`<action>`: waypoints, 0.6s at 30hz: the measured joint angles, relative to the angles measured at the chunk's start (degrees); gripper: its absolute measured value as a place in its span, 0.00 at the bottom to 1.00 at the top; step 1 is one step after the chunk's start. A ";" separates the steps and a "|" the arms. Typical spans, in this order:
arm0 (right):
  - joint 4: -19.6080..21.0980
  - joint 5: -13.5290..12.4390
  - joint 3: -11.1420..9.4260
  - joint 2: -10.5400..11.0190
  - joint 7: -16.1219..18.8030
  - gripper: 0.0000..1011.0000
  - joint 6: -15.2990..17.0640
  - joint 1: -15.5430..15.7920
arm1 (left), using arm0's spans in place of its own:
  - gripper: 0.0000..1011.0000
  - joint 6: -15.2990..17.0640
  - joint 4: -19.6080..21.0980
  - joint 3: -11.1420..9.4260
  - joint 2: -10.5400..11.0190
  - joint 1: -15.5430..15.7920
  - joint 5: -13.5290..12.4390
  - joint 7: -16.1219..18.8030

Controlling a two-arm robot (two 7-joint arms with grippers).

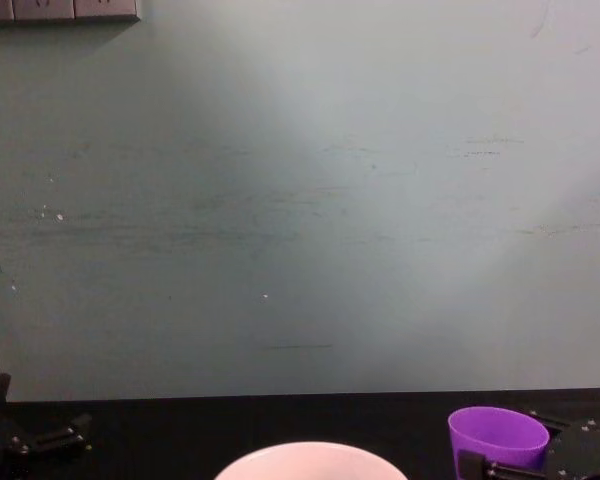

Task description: Pick up the cup and pour the mung beans from the cup into the bowl.

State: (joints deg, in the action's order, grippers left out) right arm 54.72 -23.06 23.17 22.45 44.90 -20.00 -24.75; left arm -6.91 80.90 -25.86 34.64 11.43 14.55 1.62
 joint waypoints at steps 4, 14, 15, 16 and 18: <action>0.51 0.10 0.28 0.25 -0.23 0.73 0.77 0.13 | 0.99 0.00 0.00 0.00 0.00 0.00 0.00 0.00; 1.23 0.86 0.70 0.58 -1.01 0.73 1.09 0.42 | 0.99 0.00 0.00 0.00 0.00 0.00 0.00 0.00; 1.23 0.85 0.69 0.58 -1.01 0.73 1.08 0.43 | 0.99 0.00 0.00 0.00 0.00 0.00 0.00 0.00; 1.21 0.84 0.69 0.57 -1.00 0.73 1.08 0.42 | 0.99 0.00 0.00 0.00 0.00 0.00 0.00 0.00; 1.17 0.82 0.66 0.56 -1.00 0.78 1.05 0.42 | 0.99 0.00 0.00 0.00 0.00 0.00 0.00 0.00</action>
State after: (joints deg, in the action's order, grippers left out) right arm 55.89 -22.24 23.83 23.01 43.90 -18.95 -24.33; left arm -6.90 80.90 -25.86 34.65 11.43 14.55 1.62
